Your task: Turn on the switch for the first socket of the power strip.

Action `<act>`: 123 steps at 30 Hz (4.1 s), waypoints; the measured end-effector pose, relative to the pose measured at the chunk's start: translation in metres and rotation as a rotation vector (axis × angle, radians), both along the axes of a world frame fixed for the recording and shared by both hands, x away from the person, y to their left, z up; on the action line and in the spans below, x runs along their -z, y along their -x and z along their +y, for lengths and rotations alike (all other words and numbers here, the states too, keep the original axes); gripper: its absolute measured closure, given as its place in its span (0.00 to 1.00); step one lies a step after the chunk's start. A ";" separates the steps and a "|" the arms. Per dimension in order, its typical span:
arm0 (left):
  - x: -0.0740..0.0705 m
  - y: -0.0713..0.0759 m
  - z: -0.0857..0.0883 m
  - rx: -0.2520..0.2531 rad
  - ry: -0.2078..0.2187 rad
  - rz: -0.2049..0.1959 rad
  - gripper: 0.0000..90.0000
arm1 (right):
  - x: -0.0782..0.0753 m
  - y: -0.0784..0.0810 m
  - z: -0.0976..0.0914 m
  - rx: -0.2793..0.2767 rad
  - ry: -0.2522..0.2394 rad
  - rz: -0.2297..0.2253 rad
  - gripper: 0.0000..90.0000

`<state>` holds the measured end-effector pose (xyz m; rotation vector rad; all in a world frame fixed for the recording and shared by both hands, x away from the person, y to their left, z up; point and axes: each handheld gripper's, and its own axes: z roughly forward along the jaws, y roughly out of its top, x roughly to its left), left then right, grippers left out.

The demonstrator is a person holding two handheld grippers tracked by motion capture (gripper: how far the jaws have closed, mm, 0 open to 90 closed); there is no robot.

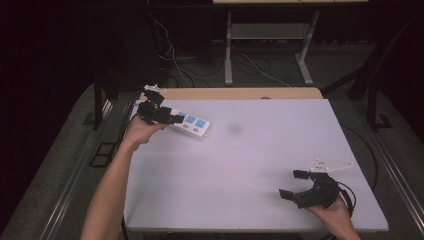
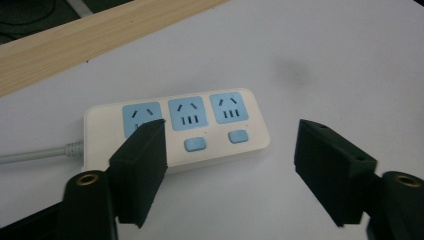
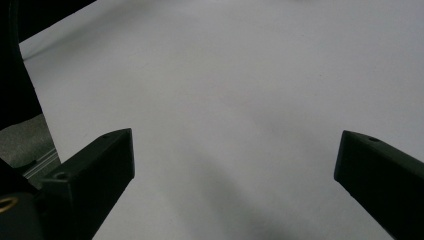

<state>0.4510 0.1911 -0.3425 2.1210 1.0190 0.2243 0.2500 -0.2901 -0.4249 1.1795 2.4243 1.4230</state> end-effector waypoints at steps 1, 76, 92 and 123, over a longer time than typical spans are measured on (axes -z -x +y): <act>0.001 -0.001 0.000 -0.003 -0.001 0.001 0.36 | 0.000 0.000 0.000 0.000 0.000 0.000 0.02; 0.078 -0.045 0.018 -0.230 0.110 0.081 0.99 | 0.001 0.001 0.000 0.000 0.023 0.004 0.02; 0.085 -0.042 0.015 -0.245 0.121 0.058 1.00 | 0.000 0.002 -0.004 0.014 0.015 -0.003 0.02; 0.081 -0.027 0.016 -0.259 0.130 -0.056 0.99 | -0.002 0.001 -0.008 0.067 0.018 -0.028 0.02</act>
